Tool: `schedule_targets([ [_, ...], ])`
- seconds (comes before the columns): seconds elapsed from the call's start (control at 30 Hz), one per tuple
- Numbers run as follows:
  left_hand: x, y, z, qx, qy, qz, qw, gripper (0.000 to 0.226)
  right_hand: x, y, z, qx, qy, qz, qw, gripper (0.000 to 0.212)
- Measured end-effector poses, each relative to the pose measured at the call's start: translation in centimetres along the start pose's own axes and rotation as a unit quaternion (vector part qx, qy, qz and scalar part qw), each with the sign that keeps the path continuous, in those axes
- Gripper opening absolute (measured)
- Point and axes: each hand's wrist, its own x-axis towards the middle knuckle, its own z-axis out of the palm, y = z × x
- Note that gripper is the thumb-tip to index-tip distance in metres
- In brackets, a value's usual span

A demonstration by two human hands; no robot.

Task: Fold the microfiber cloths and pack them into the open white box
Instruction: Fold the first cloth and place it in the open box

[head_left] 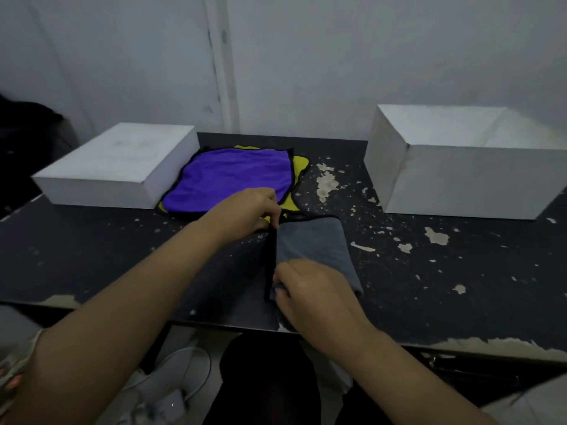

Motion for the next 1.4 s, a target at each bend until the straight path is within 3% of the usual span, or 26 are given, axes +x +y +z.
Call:
schedule_targets([
  [0.13, -0.4, -0.7, 0.9, -0.016, -0.051, -0.016, 0.998, 0.017, -0.2, 0.0, 0.9, -0.027, -0.04, -0.021, 0.999, 0.008],
  [0.23, -0.5, -0.4, 1.2, -0.034, -0.042, -0.025, 0.998, 0.02, -0.1, 0.3, 0.8, -0.009, -0.065, 0.001, 0.998, 0.012],
  [0.37, -0.1, 0.4, 1.3, -0.032, -0.033, -0.046, 0.998, 0.014, 1.5, 1.2, -0.2, 0.099, -0.127, 0.047, 0.986, 0.022],
  [0.5, 0.8, 0.8, 1.5, -0.035, -0.016, -0.102, 0.994, 0.017, 3.4, 3.1, -0.9, 0.192, -0.131, 0.092, 0.968, 0.013],
  [0.6, 1.3, 1.0, 1.7, -0.01, -0.001, -0.113, 0.994, 0.015, 4.8, 5.6, -0.9, 0.163, -0.109, 0.121, 0.973, 0.011],
  [0.77, 1.7, 0.7, 2.1, -0.058, 0.0, -0.094, 0.994, 0.012, 6.4, 9.3, -0.3, 0.046, -0.087, 0.168, 0.981, 0.018],
  [0.97, 2.2, 0.5, 1.9, -0.119, -0.041, -0.074, 0.989, 0.016, 8.1, 11.3, 0.0, -0.009, -0.237, 0.226, 0.945, 0.032],
  [1.17, 4.6, 2.2, 1.0, -0.138, -0.082, -0.026, 0.987, 0.032, 10.7, 11.2, -1.1, -0.056, -0.359, 0.206, 0.909, 0.041],
  [1.3, 5.6, 2.7, 0.9, -0.106, -0.166, -0.03, 0.98, 0.039, 11.7, 11.0, -2.1, -0.058, -0.375, 0.187, 0.906, 0.035],
  [1.4, 5.9, 2.4, 0.1, -0.121, -0.174, -0.054, 0.976, 0.031, 12.1, 11.4, -3.3, -0.023, -0.345, 0.164, 0.924, 0.019],
])
